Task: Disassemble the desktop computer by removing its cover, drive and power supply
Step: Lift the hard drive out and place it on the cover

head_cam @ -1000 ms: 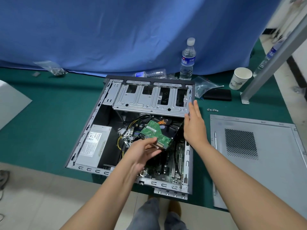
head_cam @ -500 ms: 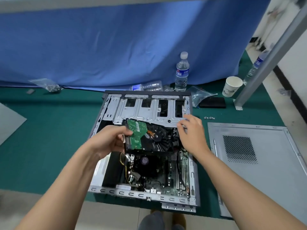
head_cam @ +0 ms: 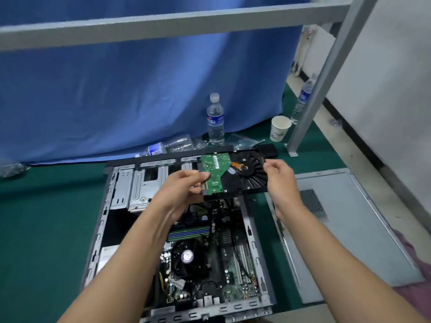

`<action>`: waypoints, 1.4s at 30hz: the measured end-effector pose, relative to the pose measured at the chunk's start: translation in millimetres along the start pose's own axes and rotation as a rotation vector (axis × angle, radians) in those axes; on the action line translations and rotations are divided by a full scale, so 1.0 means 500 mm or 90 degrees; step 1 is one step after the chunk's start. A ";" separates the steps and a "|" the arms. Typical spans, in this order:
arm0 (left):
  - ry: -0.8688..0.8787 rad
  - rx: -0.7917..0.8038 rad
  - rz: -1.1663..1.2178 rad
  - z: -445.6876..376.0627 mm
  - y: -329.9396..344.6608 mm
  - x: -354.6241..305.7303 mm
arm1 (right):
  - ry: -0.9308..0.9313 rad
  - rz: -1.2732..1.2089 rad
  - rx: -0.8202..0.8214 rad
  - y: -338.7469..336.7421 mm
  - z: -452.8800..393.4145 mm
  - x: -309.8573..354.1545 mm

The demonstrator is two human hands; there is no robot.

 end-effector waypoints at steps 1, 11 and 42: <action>0.003 -0.012 -0.013 -0.010 0.019 0.007 | 0.000 0.005 -0.025 -0.022 -0.008 -0.006; 0.003 -0.030 -0.151 -0.095 0.253 0.065 | 0.077 0.011 -0.114 -0.202 -0.120 -0.102; -0.173 -0.147 -0.003 -0.225 0.454 0.318 | 0.182 0.233 0.120 -0.298 -0.294 -0.337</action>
Point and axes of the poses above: each hand's wrist, its own z-axis away from the middle knuckle, its own y-axis out of the palm, x = y × z, the point moved 7 cm from there along -z, towards the middle knuckle, and after that the axes turned 1 degree about y, right-handed, at the moved point
